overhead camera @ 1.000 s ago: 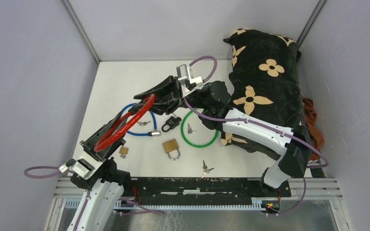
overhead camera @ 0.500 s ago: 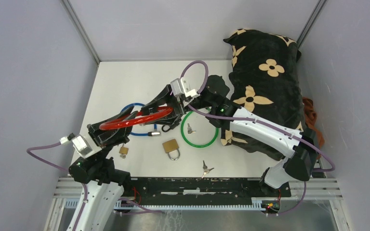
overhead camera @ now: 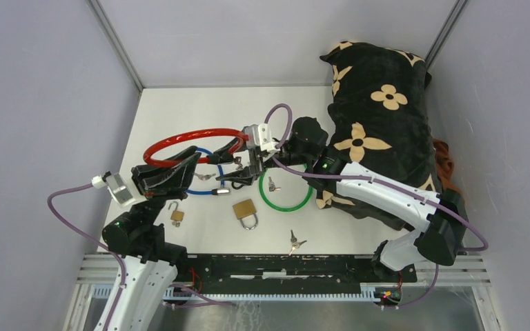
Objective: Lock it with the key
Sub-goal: Lock the lock.
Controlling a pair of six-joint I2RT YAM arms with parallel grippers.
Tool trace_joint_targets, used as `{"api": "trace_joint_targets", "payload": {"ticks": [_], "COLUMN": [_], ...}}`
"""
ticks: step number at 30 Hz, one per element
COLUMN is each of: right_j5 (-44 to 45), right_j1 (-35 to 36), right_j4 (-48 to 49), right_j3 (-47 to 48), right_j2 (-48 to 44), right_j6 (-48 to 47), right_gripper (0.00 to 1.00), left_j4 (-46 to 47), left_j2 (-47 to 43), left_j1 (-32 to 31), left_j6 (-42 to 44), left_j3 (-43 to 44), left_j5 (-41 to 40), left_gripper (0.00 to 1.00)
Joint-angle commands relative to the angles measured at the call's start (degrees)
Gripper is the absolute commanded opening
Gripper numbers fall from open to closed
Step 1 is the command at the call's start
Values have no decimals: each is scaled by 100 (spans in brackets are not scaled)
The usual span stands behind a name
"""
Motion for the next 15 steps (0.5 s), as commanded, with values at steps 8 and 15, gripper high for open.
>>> {"api": "trace_joint_targets", "payload": {"ticks": [8,15], "right_j5": [456,293], "right_j1": [28,28], "right_j4": [296,286], "right_j3": [-165,-51], "right_j2": [-172,-123], "right_j6": [-121,-44], "right_gripper": [57,6], "left_j4": [41,-5], "left_j2": [-155,-165], "left_j1": [-8,-8], "left_j6": [-622,-651], "left_j3": [245,179], "left_j5": [-334,-345], "left_gripper": [2,2]}}
